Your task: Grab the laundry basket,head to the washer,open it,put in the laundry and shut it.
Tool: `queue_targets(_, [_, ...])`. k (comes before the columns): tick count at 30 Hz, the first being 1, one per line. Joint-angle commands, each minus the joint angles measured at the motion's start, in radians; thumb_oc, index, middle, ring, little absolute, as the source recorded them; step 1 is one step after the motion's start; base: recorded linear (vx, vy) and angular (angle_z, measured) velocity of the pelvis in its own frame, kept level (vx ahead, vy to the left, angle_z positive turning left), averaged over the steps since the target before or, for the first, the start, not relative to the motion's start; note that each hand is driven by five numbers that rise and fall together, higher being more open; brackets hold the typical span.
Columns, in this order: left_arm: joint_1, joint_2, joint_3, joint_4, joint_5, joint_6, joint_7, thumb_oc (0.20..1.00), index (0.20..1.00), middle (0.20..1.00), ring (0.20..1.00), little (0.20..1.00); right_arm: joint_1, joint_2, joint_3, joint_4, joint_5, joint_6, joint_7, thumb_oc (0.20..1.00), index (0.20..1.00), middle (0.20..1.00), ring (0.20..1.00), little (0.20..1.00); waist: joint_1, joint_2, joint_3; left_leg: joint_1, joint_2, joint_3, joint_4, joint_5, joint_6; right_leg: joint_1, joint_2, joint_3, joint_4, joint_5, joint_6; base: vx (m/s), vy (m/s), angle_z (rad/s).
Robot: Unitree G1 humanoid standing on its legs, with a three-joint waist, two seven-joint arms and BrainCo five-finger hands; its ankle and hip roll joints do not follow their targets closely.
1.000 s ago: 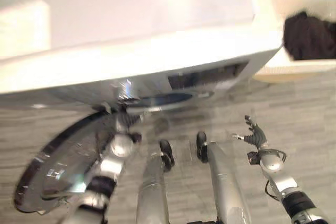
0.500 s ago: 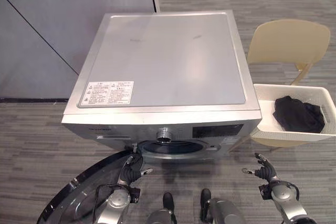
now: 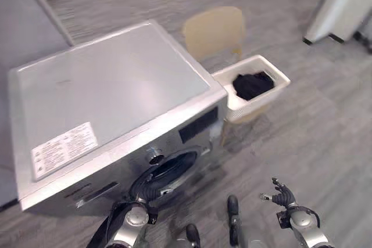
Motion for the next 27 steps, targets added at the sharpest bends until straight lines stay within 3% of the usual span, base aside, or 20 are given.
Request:
queue_targets(1, [-0.020,0.016,-0.025,-0.066,0.057,-0.048,0.006,1.000,1.000,1.000,1.000,1.000,-0.042,-0.042,-0.030,-0.043,-0.027,-0.045,-0.028,1.000,1.000,1.000,1.000,1.000,0.055,0.015,0.025,0.047,0.023,-0.082,-0.015,-0.076,-0.052,0.099,-0.014,-0.046,0.008,-0.123,0.066,0.04,-0.038,-1.46])
queue_targets(2, [-0.021,0.017,-0.031,-0.078,0.056,-0.047,0.002,1.000,1.000,1.000,1.000,1.000,-0.035,-0.041,-0.031,-0.057,-0.043,-0.038,-0.035,1.000,1.000,1.000,1.000,1.000,0.064,0.015,0.015,0.071,0.036,0.011,-0.034,-0.079,-0.051,0.120,-0.069,-0.188,0.029,-0.119,0.067,0.03,-0.054,-1.11])
queue_targets(3, [-0.019,0.015,-0.037,-0.084,0.062,-0.045,-0.002,1.000,1.000,1.000,1.000,1.000,-0.026,-0.043,-0.033,-0.062,-0.048,-0.031,-0.034,1.000,1.000,1.000,1.000,1.000,0.059,0.011,0.007,0.082,0.030,0.034,-0.042,-0.082,-0.049,0.140,-0.065,-0.195,-0.002,-0.114,0.070,0.08,-0.117,-1.28])
queue_targets(5, [-0.031,-0.008,-0.055,-0.061,0.066,-0.044,-0.001,1.000,1.000,1.000,1.000,1.000,-0.006,-0.053,-0.047,-0.072,-0.045,-0.019,-0.043,1.000,1.000,1.000,1.000,1.000,0.022,0.024,-0.011,0.104,0.032,0.072,-0.020,-0.108,-0.052,0.131,-0.032,-0.108,-0.051,-0.109,0.079,0.22,-0.138,-1.65])
queue_targets(7, [-0.029,-0.019,-0.060,-0.061,0.066,-0.045,0.001,1.000,1.000,1.000,1.000,1.000,0.004,-0.060,-0.049,-0.083,-0.047,-0.019,-0.044,1.000,1.000,1.000,1.000,1.000,0.018,0.035,-0.012,0.105,0.043,0.084,0.013,-0.124,-0.059,0.139,-0.014,-0.088,-0.076,-0.105,0.075,0.17,-0.118,-0.62])
queue_targets(9, [-0.035,-0.037,-0.072,-0.064,0.058,-0.044,0.002,1.000,1.000,1.000,1.000,1.000,0.012,-0.077,-0.053,-0.099,-0.039,-0.022,-0.048,1.000,1.000,1.000,1.000,1.000,0.001,0.045,0.000,0.094,0.079,0.087,0.122,-0.140,-0.070,0.164,0.017,-0.045,-0.113,-0.116,0.063,0.19,-0.169,-0.76])
queue_targets(11, [-0.034,-0.053,-0.071,-0.066,0.040,-0.047,0.013,1.000,1.000,1.000,1.000,1.000,0.009,-0.091,-0.043,-0.111,-0.033,-0.025,-0.050,1.000,1.000,1.000,1.000,1.000,0.025,0.048,0.026,0.036,0.116,0.012,0.287,-0.091,-0.102,0.192,0.060,0.006,-0.140,-0.129,0.032,0.17,-0.229,-1.07])
queue_targets(12, [-0.035,-0.060,-0.084,-0.071,0.026,-0.048,0.013,1.000,1.000,1.000,1.000,1.000,0.016,-0.095,-0.045,-0.119,-0.025,-0.024,-0.050,1.000,1.000,1.000,1.000,1.000,0.049,0.039,0.046,-0.034,0.104,-0.094,0.356,-0.072,-0.124,0.222,0.078,0.025,-0.164,-0.138,0.013,0.11,-0.218,-1.47])
queue_targets(14, [-0.036,-0.061,-0.091,-0.075,0.024,-0.048,0.012,1.000,1.000,1.000,1.000,1.000,0.023,-0.095,-0.050,-0.123,-0.020,-0.026,-0.050,1.000,1.000,1.000,1.000,1.000,0.051,0.023,0.052,-0.075,0.084,-0.118,0.360,-0.059,-0.112,0.220,0.067,0.024,-0.170,-0.128,0.006,0.03,-0.132,-1.11])
queue_targets(17, [-0.026,-0.070,-0.093,-0.069,0.031,-0.042,0.015,1.000,1.000,1.000,1.000,1.000,0.030,-0.100,-0.045,-0.127,-0.021,-0.029,-0.049,1.000,1.000,1.000,1.000,1.000,0.075,0.017,0.067,-0.136,0.019,-0.186,0.291,-0.093,-0.097,0.251,0.077,0.061,-0.181,-0.144,0.015,0.16,-0.044,-0.02])
queue_targets(18, [-0.021,-0.073,-0.090,-0.064,0.033,-0.041,0.016,1.000,1.000,1.000,1.000,1.000,0.028,-0.103,-0.041,-0.126,-0.026,-0.030,-0.049,1.000,1.000,1.000,1.000,1.000,0.081,0.020,0.067,-0.145,0.003,-0.200,0.243,-0.067,-0.098,0.256,0.085,0.070,-0.182,-0.148,0.015,0.36,0.010,-0.04])
queue_targets(19, [-0.008,-0.075,-0.080,-0.048,0.039,-0.038,0.018,1.000,1.000,1.000,1.000,1.000,0.024,-0.105,-0.037,-0.108,-0.024,-0.032,-0.056,1.000,1.000,1.000,1.000,1.000,0.106,0.041,0.073,-0.196,-0.015,-0.213,0.105,0.043,-0.113,0.297,0.126,0.089,-0.188,-0.169,0.012,0.29,0.009,-0.11])
queue_targets(22, [0.001,-0.071,-0.072,-0.042,0.034,-0.039,0.018,1.000,1.000,1.000,1.000,1.000,0.019,-0.105,-0.033,-0.093,-0.021,-0.033,-0.063,1.000,1.000,1.000,1.000,1.000,0.127,0.051,0.078,-0.226,-0.018,-0.210,0.017,0.095,-0.123,0.330,0.151,0.100,-0.186,-0.195,0.007,0.25,0.006,-0.16])
queue_targets(24, [0.010,-0.066,-0.063,-0.046,0.029,-0.038,0.018,1.000,1.000,1.000,1.000,1.000,0.017,-0.103,-0.035,-0.088,-0.024,-0.031,-0.068,1.000,1.000,1.000,1.000,1.000,0.142,0.053,0.082,-0.245,-0.012,-0.163,-0.033,0.119,-0.128,0.365,0.164,0.098,-0.180,-0.226,0.004,0.26,0.039,-0.09])
queue_targets(27, [0.036,-0.062,-0.043,-0.050,0.022,-0.040,0.018,1.000,1.000,1.000,1.000,1.000,0.029,-0.087,-0.037,-0.091,-0.030,-0.031,-0.063,1.000,1.000,1.000,1.000,1.000,0.154,0.049,0.058,-0.215,-0.005,-0.153,-0.060,0.155,-0.104,0.403,0.178,0.106,-0.167,-0.250,0.005,0.31,0.087,-0.01])
